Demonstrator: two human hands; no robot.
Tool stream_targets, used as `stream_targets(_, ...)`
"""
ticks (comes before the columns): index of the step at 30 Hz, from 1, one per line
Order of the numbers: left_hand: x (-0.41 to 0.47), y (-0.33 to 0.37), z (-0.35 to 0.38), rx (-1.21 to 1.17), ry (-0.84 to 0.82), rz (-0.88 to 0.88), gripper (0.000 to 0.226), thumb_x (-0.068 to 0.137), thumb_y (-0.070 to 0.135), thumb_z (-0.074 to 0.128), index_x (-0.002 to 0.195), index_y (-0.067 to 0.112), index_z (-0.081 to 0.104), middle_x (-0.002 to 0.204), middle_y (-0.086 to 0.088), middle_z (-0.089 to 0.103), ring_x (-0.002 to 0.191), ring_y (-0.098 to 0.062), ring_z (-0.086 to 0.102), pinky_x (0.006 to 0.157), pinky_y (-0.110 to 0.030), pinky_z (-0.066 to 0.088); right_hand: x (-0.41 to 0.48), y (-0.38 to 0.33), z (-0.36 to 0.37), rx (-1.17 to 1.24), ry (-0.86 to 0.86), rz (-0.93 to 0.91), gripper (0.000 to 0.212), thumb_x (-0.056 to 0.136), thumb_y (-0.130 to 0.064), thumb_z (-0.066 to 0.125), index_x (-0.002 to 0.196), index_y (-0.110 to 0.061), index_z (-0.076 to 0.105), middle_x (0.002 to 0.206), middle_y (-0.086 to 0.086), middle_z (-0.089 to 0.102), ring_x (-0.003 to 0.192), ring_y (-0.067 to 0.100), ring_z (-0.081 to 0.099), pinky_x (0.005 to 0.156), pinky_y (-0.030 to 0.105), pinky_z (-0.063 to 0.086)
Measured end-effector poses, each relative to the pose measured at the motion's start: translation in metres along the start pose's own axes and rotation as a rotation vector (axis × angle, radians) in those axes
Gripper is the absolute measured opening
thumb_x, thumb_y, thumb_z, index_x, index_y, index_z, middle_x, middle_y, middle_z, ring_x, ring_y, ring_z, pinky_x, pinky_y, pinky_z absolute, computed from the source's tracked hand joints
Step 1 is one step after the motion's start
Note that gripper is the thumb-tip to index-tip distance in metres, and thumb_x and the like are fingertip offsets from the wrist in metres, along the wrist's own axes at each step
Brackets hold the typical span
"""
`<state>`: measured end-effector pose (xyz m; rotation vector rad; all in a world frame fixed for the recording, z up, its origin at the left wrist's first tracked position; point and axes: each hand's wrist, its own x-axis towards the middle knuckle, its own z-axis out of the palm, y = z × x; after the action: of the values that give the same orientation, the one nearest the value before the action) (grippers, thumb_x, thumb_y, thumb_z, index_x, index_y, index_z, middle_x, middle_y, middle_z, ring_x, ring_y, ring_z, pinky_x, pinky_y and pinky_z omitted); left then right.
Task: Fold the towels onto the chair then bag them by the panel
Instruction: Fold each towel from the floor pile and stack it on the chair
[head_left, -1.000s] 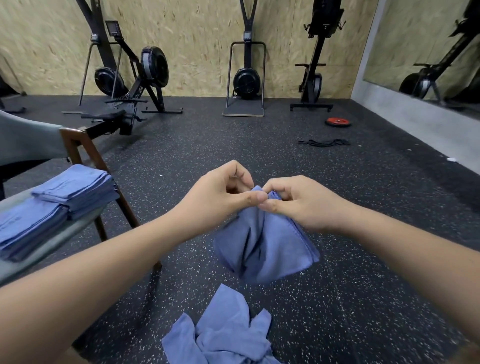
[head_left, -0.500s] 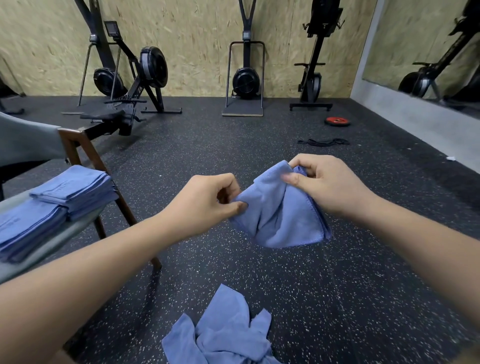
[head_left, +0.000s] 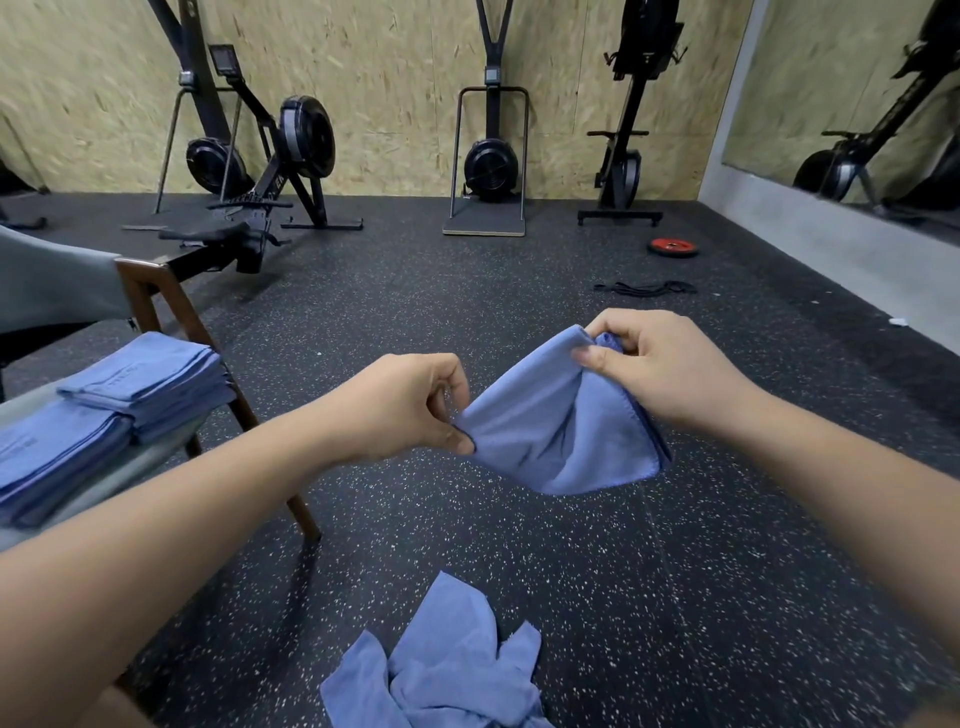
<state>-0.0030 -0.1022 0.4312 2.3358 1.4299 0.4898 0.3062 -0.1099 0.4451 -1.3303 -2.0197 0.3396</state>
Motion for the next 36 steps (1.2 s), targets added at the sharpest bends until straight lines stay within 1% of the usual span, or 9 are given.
stream_targets(5,-0.003,0.005,0.01,-0.001,0.058,0.12,0.048,0.076,0.057,0.091,0.108,0.035,0.064,0.095,0.012,0.069,0.083,-0.004,0.064,0.072,-0.021,0.05,-0.005,-0.008,0.01,-0.032,-0.085,-0.017,0.014,0.099,-0.035,0.074,0.088,-0.028,0.071,0.072,0.001,0.065,0.064,0.011,0.05,0.065,0.035,0.042)
stream_targets(11,-0.002,0.029,0.031,-0.134,0.2,0.19,0.024,0.089,0.042,0.082,0.102,0.031,0.066,0.092,0.012,0.073,0.089,-0.007,0.068,0.076,-0.028,0.055,-0.01,-0.02,0.03,-0.032,-0.138,-0.09,0.012,0.099,-0.036,0.073,0.091,-0.028,0.073,0.071,-0.008,0.066,0.065,0.005,0.052,0.063,0.026,0.039)
stream_targets(15,0.003,0.027,0.028,-0.099,0.248,0.111,0.016,0.09,0.03,0.08,0.085,0.025,0.065,0.073,0.01,0.066,0.067,-0.004,0.055,0.062,-0.019,0.043,-0.009,-0.018,0.036,-0.025,-0.145,-0.088,0.007,0.098,-0.036,0.075,0.102,-0.031,0.074,0.068,-0.005,0.064,0.062,0.005,0.048,0.062,0.028,0.038)
stream_targets(20,0.008,0.002,0.015,-0.127,0.264,-0.114,0.011,0.086,0.032,0.076,0.084,0.024,0.068,0.075,0.009,0.071,0.067,-0.006,0.06,0.062,-0.027,0.048,-0.008,-0.002,0.028,-0.057,-0.095,0.03,0.026,0.097,-0.035,0.075,0.122,-0.035,0.068,0.059,-0.018,0.058,0.062,0.0,0.053,0.06,0.014,0.036)
stream_targets(22,0.011,-0.016,0.008,-0.191,0.272,-0.209,0.007,0.085,0.03,0.073,0.084,0.024,0.07,0.074,0.008,0.073,0.068,-0.011,0.064,0.061,-0.029,0.053,-0.006,0.01,0.024,-0.08,-0.075,0.099,0.033,0.097,-0.036,0.074,0.129,-0.033,0.064,0.064,-0.015,0.063,0.066,-0.002,0.056,0.061,0.014,0.036)
stream_targets(25,0.014,-0.046,0.0,-0.321,0.261,-0.281,0.01,0.084,0.03,0.074,0.086,0.021,0.071,0.079,-0.001,0.076,0.069,-0.015,0.065,0.066,-0.042,0.062,-0.001,0.028,0.019,-0.099,-0.045,0.237,0.04,0.098,-0.039,0.074,0.134,-0.03,0.059,0.091,-0.008,0.072,0.087,0.009,0.064,0.073,0.029,0.041)
stream_targets(28,0.015,-0.069,-0.001,-0.428,0.266,-0.288,0.01,0.091,0.027,0.076,0.09,0.019,0.07,0.087,-0.005,0.078,0.076,-0.018,0.068,0.069,-0.044,0.066,0.0,0.043,0.015,-0.115,-0.006,0.347,0.03,0.098,-0.042,0.074,0.121,-0.027,0.061,0.101,-0.005,0.072,0.092,0.019,0.066,0.073,0.031,0.041)
stream_targets(32,0.017,-0.081,0.001,-0.492,0.274,-0.286,0.013,0.102,0.017,0.071,0.093,0.015,0.063,0.075,0.007,0.073,0.071,-0.012,0.066,0.061,-0.031,0.061,0.001,0.053,0.012,-0.172,0.056,0.345,0.021,0.1,-0.04,0.072,0.087,-0.025,0.067,0.082,-0.004,0.068,0.078,0.018,0.062,0.063,0.033,0.039)
stream_targets(36,0.018,-0.075,0.005,-0.515,0.312,-0.295,0.013,0.102,0.017,0.07,0.092,0.015,0.061,0.079,0.0,0.072,0.072,-0.014,0.065,0.059,-0.03,0.06,0.002,0.051,0.012,-0.033,0.147,0.343,0.026,0.099,-0.035,0.072,0.08,-0.019,0.065,0.065,-0.003,0.06,0.062,0.018,0.055,0.059,0.034,0.04)
